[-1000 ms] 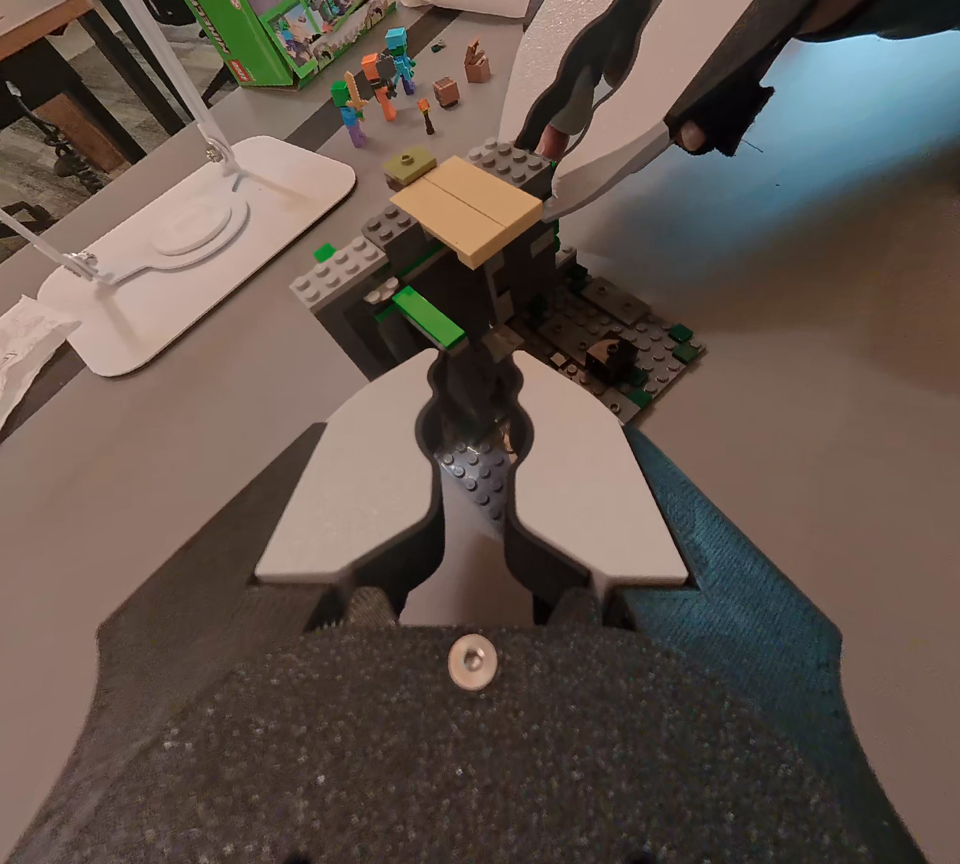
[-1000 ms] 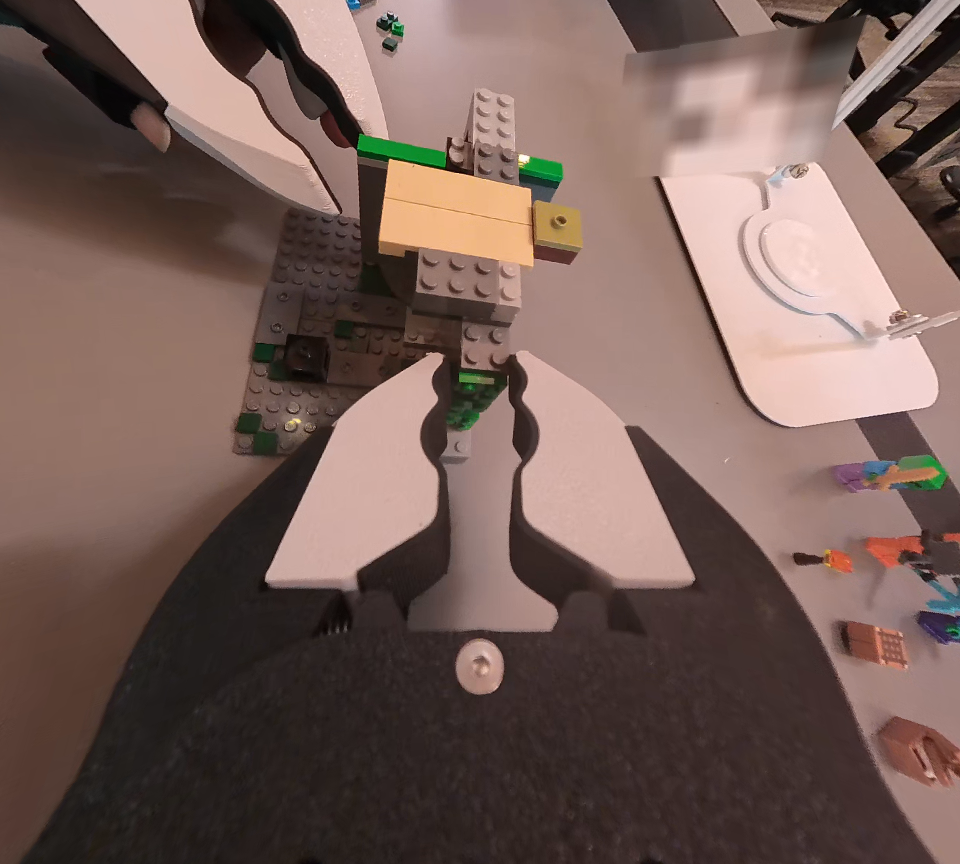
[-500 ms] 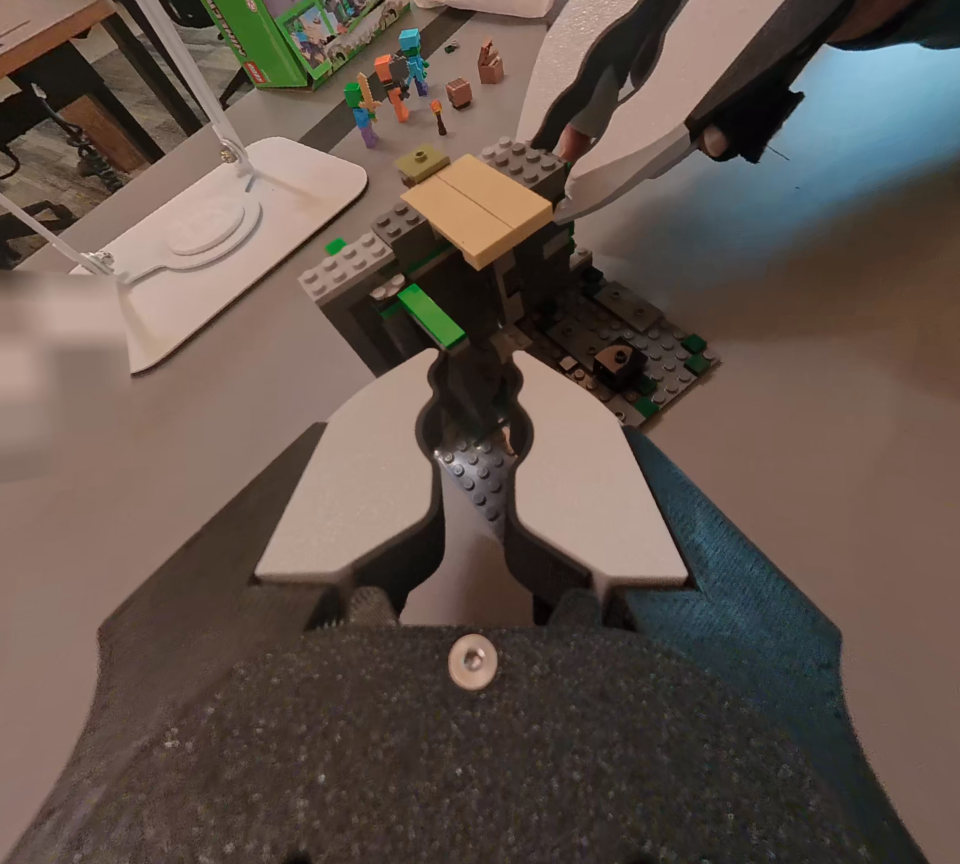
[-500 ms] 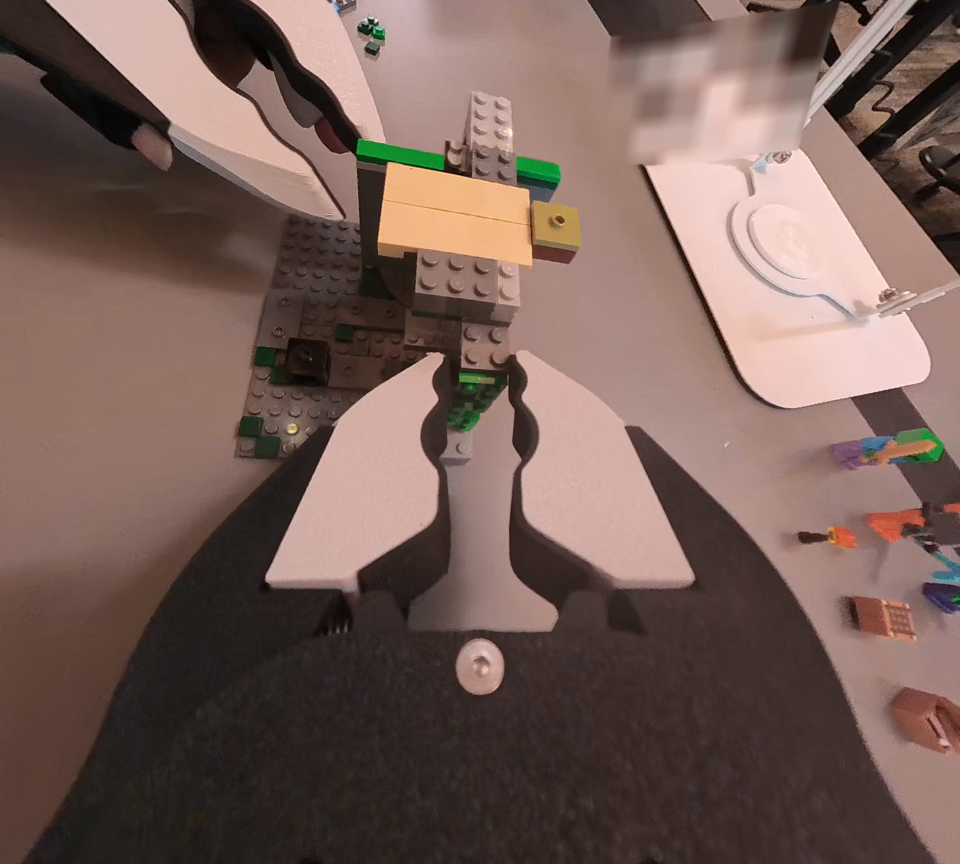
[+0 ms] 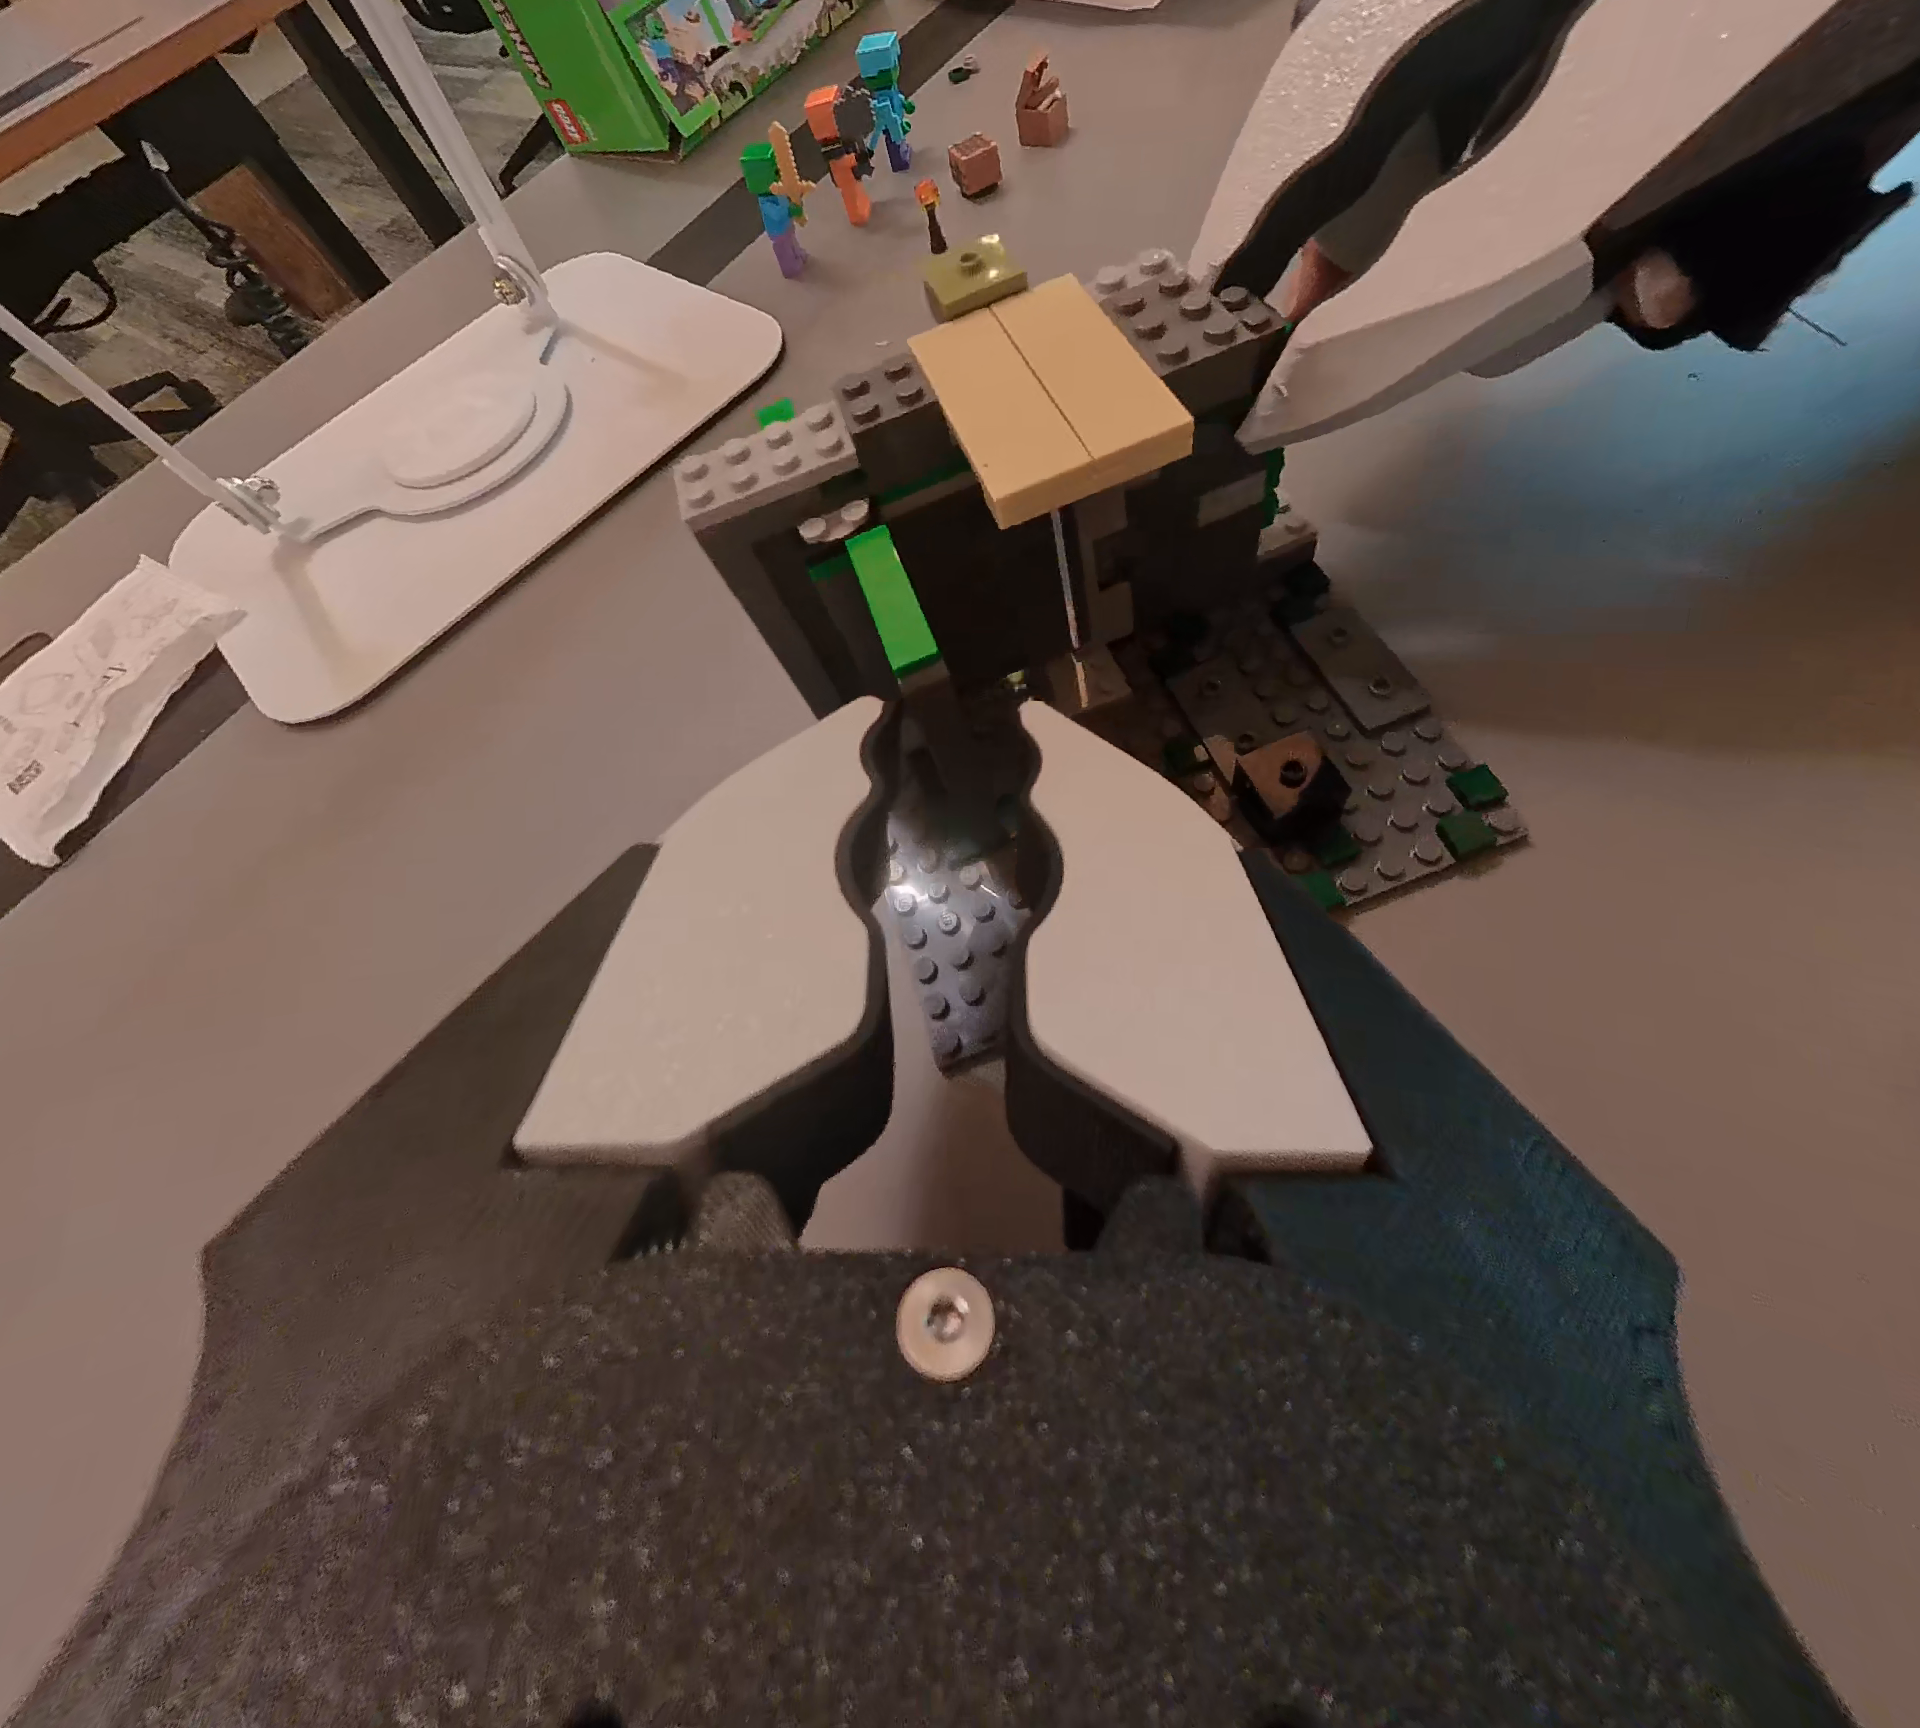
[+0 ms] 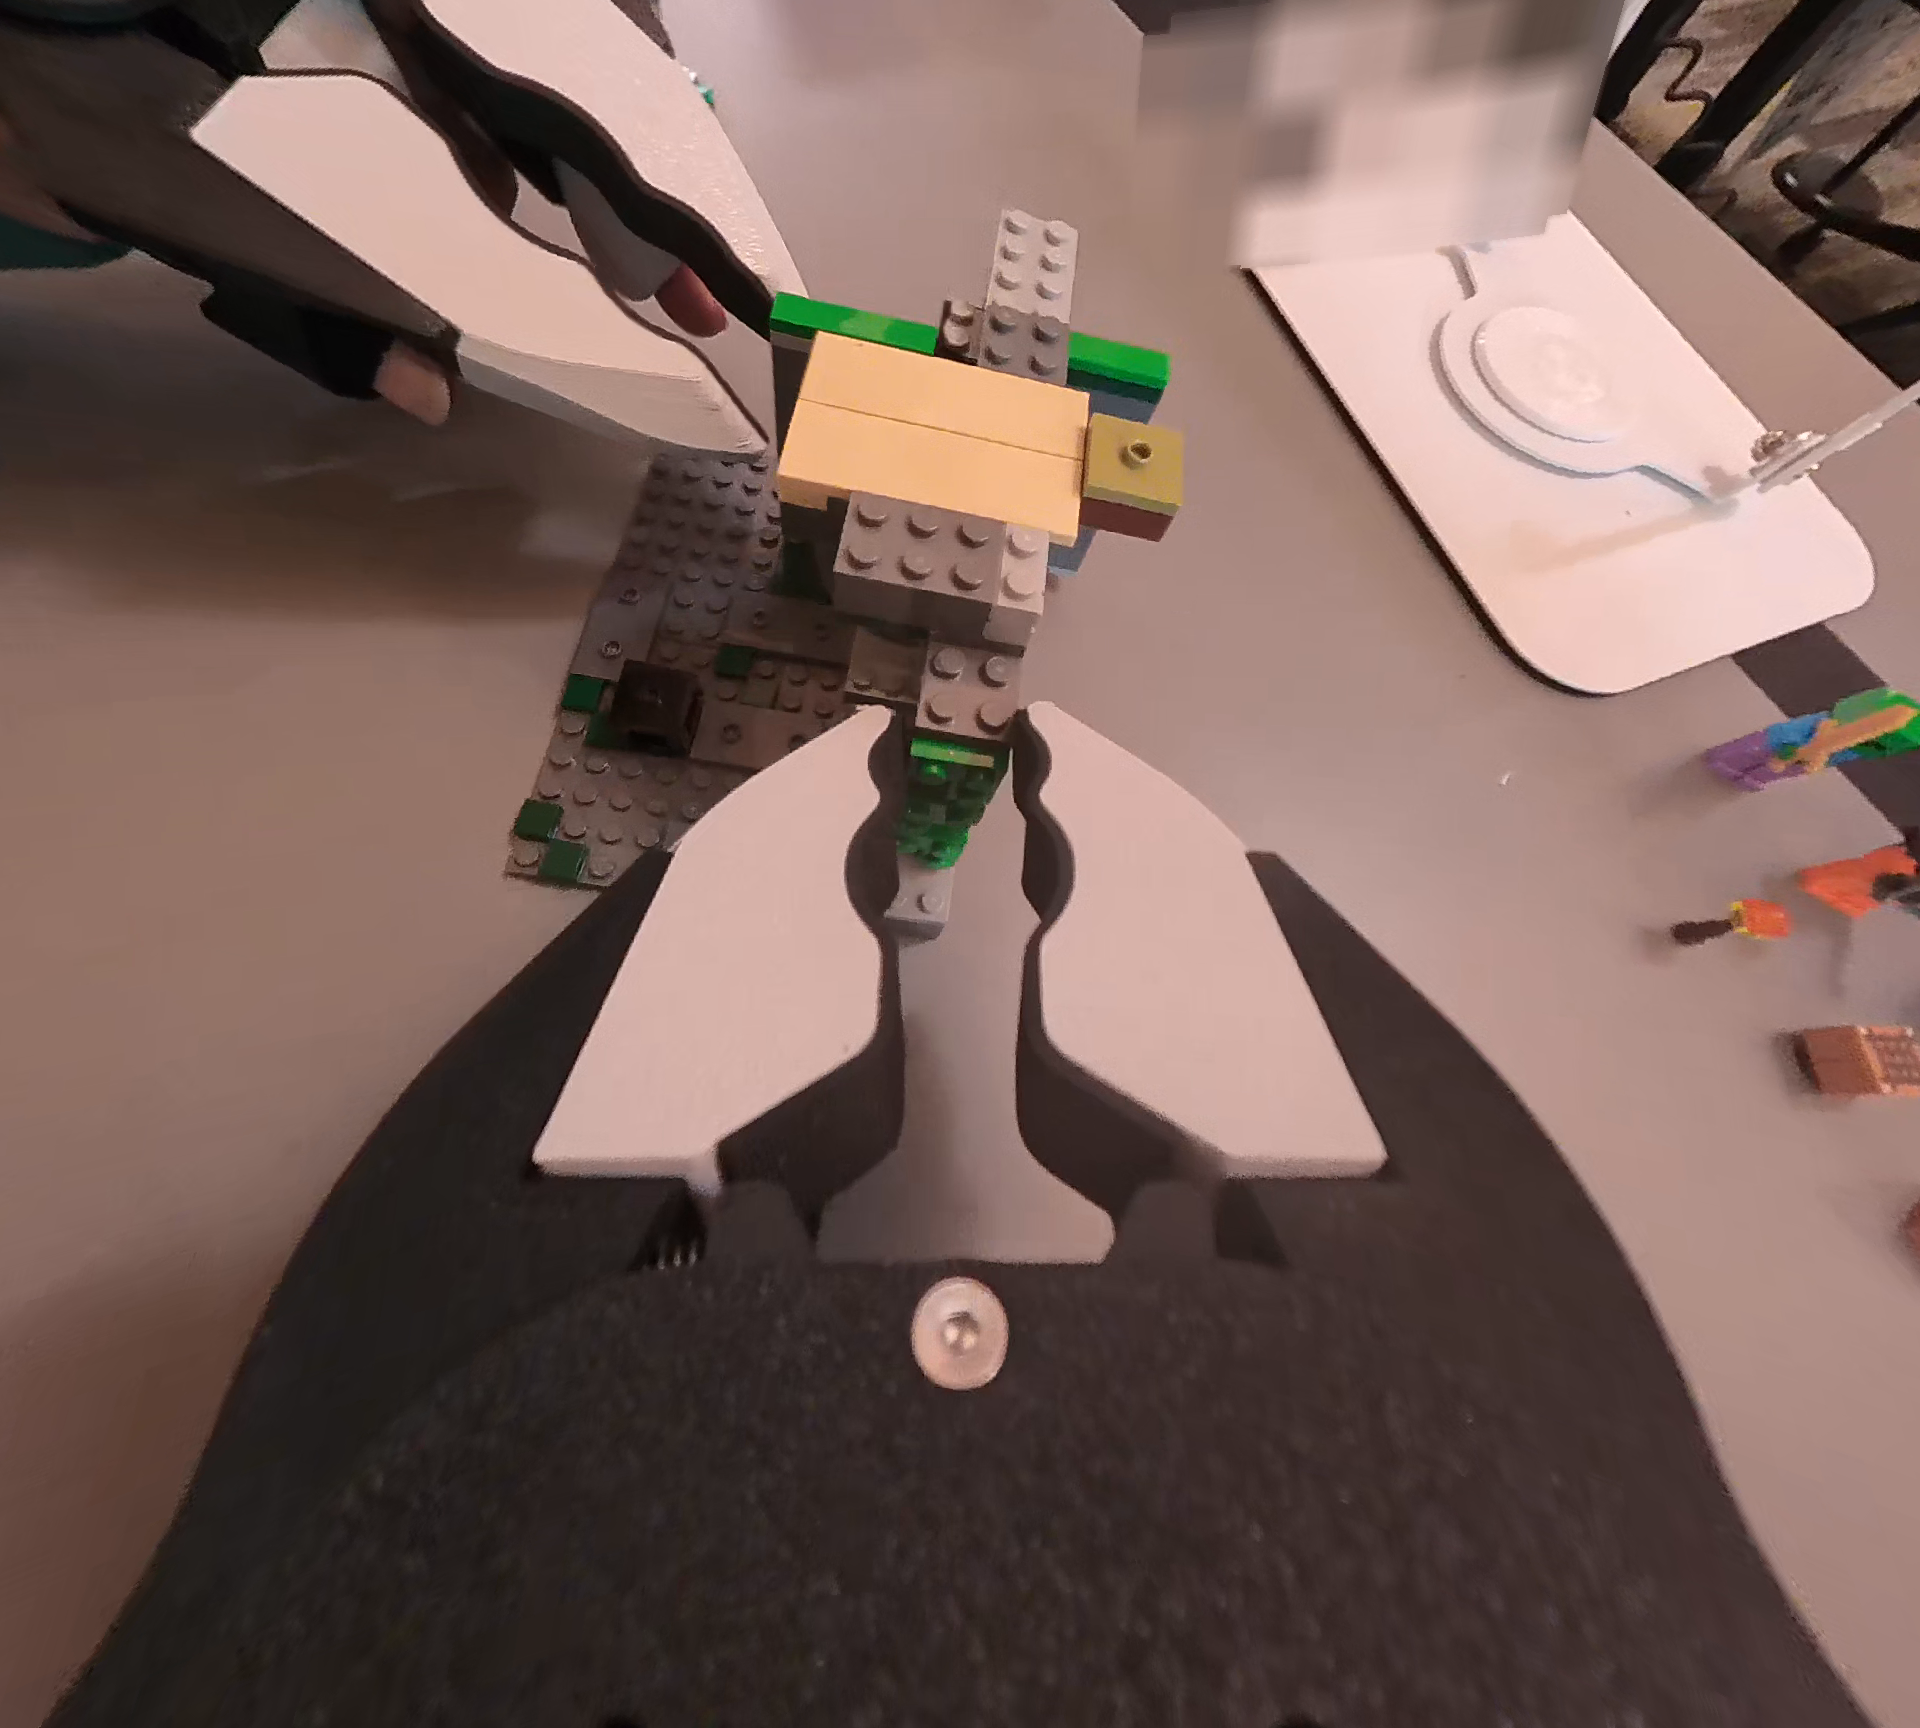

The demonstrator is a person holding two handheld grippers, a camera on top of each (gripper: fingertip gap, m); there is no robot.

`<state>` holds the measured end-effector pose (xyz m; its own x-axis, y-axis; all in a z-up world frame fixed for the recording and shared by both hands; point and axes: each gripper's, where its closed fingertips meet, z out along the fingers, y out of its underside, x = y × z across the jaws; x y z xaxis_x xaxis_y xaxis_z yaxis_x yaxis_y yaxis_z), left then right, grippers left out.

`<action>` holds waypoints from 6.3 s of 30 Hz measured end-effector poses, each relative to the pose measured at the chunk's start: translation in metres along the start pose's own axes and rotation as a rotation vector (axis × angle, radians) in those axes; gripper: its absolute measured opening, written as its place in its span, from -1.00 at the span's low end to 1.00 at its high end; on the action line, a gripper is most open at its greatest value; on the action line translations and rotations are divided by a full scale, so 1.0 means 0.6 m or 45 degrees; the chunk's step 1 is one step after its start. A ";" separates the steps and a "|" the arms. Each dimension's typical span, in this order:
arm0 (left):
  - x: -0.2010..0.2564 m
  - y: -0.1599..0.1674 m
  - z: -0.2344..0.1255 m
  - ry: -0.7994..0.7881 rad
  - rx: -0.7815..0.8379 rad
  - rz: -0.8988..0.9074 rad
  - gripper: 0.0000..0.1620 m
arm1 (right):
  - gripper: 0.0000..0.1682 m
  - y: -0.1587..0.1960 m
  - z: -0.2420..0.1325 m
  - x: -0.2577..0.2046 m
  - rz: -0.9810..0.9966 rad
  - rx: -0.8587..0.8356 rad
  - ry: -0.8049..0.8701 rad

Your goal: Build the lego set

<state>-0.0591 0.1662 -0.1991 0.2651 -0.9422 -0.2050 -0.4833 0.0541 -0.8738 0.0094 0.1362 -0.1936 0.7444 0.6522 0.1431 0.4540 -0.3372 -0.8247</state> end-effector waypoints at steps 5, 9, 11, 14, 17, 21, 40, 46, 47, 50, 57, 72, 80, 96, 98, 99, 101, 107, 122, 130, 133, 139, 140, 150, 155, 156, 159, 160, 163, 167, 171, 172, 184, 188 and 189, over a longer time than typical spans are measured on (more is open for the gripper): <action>-0.004 0.002 0.005 -0.019 -0.009 -0.006 -0.78 | -0.78 0.001 -0.005 -0.008 0.067 0.009 0.045; -0.007 0.005 0.011 -0.030 -0.015 -0.012 -0.81 | -0.78 0.001 -0.006 -0.013 0.118 0.029 0.081; -0.010 0.006 0.013 -0.039 -0.019 -0.017 -0.82 | -0.78 0.000 -0.006 -0.015 0.139 0.042 0.100; -0.012 0.007 0.015 -0.042 -0.018 -0.028 -0.82 | -0.78 -0.001 -0.006 -0.019 0.157 0.054 0.125; -0.015 0.011 0.017 -0.051 -0.027 -0.028 -0.83 | -0.78 -0.002 -0.006 -0.023 0.162 0.063 0.133; -0.017 0.010 0.016 -0.059 -0.022 -0.031 -0.82 | -0.77 -0.002 -0.006 -0.024 0.160 0.068 0.140; -0.022 -0.022 -0.046 -0.014 0.090 -0.177 -0.72 | -0.58 -0.024 -0.078 0.006 0.243 0.223 0.223; -0.037 -0.074 -0.104 -0.153 0.351 -0.279 -0.86 | -0.50 -0.058 -0.128 0.033 0.347 0.512 0.370; -0.041 -0.083 -0.116 -0.190 0.410 -0.306 -0.90 | -0.55 -0.063 -0.133 0.036 0.359 0.551 0.390; -0.051 -0.104 -0.149 -0.301 0.564 -0.385 -1.00 | -0.74 -0.080 -0.140 0.046 0.352 0.625 0.452; -0.071 -0.103 -0.179 -0.540 0.704 -0.463 -1.00 | -1.00 -0.090 -0.133 0.088 0.296 0.696 0.613; -0.096 -0.076 -0.164 -0.646 0.621 -0.469 -1.00 | -1.00 -0.064 -0.154 0.100 0.318 0.720 0.660; -0.128 -0.119 -0.132 -0.724 0.578 -0.342 -1.00 | -1.00 -0.137 -0.154 0.157 0.256 0.712 0.751; -0.173 -0.144 -0.081 -0.785 0.590 -0.312 -1.00 | -0.99 -0.419 -0.039 0.329 0.149 0.762 0.765; -0.173 -0.133 -0.079 -0.777 0.575 -0.330 -1.00 | -0.99 -0.441 -0.022 0.353 0.153 0.766 0.770; -0.174 -0.132 -0.079 -0.774 0.579 -0.336 -1.00 | -0.99 -0.451 -0.014 0.364 0.153 0.768 0.771; -0.174 -0.131 -0.077 -0.760 0.578 -0.337 -1.00 | -0.99 -0.465 0.001 0.385 0.160 0.761 0.776; -0.183 -0.130 -0.083 -0.771 0.588 -0.336 -1.00 | -0.99 -0.480 0.029 0.429 0.155 0.732 0.814; -0.182 -0.123 -0.074 -0.781 0.558 -0.287 -1.00 | -0.99 -0.477 0.020 0.427 0.136 0.719 0.823; -0.174 -0.120 -0.062 -0.736 0.545 -0.329 -1.00 | -1.00 -0.450 -0.019 0.379 0.140 0.748 0.767; -0.172 -0.120 -0.061 -0.736 0.543 -0.328 -1.00 | -1.00 -0.418 -0.042 0.343 0.195 0.765 0.700; -0.169 -0.124 -0.062 -0.739 0.544 -0.311 -1.00 | -1.00 -0.304 -0.072 0.263 0.248 0.711 0.616; -0.168 -0.125 -0.062 -0.739 0.545 -0.308 -1.00 | -1.00 -0.281 -0.077 0.249 0.268 0.696 0.608; -0.178 -0.176 -0.109 -0.758 0.607 -0.314 -1.00 | -0.99 -0.113 -0.105 0.133 0.360 0.575 0.542; -0.220 -0.204 -0.229 -0.819 0.624 -0.323 -1.00 | -0.99 -0.093 -0.114 0.133 0.387 0.605 0.547; -0.235 -0.197 -0.265 -0.854 0.610 -0.324 -1.00 | -0.99 -0.093 -0.115 0.133 0.393 0.610 0.531; -0.294 -0.161 -0.390 -1.027 0.531 -0.285 -1.00 | -1.00 -0.094 -0.120 0.134 0.398 0.631 0.501; -0.317 -0.140 -0.432 -1.093 0.468 -0.267 -1.00 | -0.99 -0.094 -0.121 0.133 0.403 0.637 0.488; -0.388 -0.038 -0.533 -1.213 0.202 -0.369 -0.87 | -0.99 -0.094 -0.119 0.126 0.422 0.645 0.436; -0.440 0.167 -0.589 -1.228 -0.234 -0.676 -0.67 | -1.00 -0.094 -0.113 0.115 0.399 0.636 0.399; -0.430 0.322 -0.571 -1.170 -0.515 -0.845 -0.74 | -1.00 -0.097 -0.113 0.107 0.375 0.636 0.376; -0.426 0.347 -0.564 -1.158 -0.564 -0.863 -0.74 | -1.00 -0.096 -0.113 0.106 0.374 0.635 0.375; -0.411 0.423 -0.508 -1.017 -0.727 -1.016 -0.65 | -1.00 -0.088 -0.106 0.101 0.399 0.619 0.326; -0.410 0.431 -0.521 -1.023 -0.750 -1.022 -0.64 | -1.00 -0.084 -0.101 0.098 0.406 0.607 0.305; -0.409 0.434 -0.522 -1.013 -0.746 -1.030 -0.63 | -1.00 -0.084 -0.101 0.097 0.408 0.606 0.300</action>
<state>-0.5112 0.3078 -0.2381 0.9811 -0.1705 -0.0915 -0.1914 -0.7844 -0.5900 0.0595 0.1503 -0.1107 0.9202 0.3831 -0.0802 -0.0379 -0.1168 -0.9924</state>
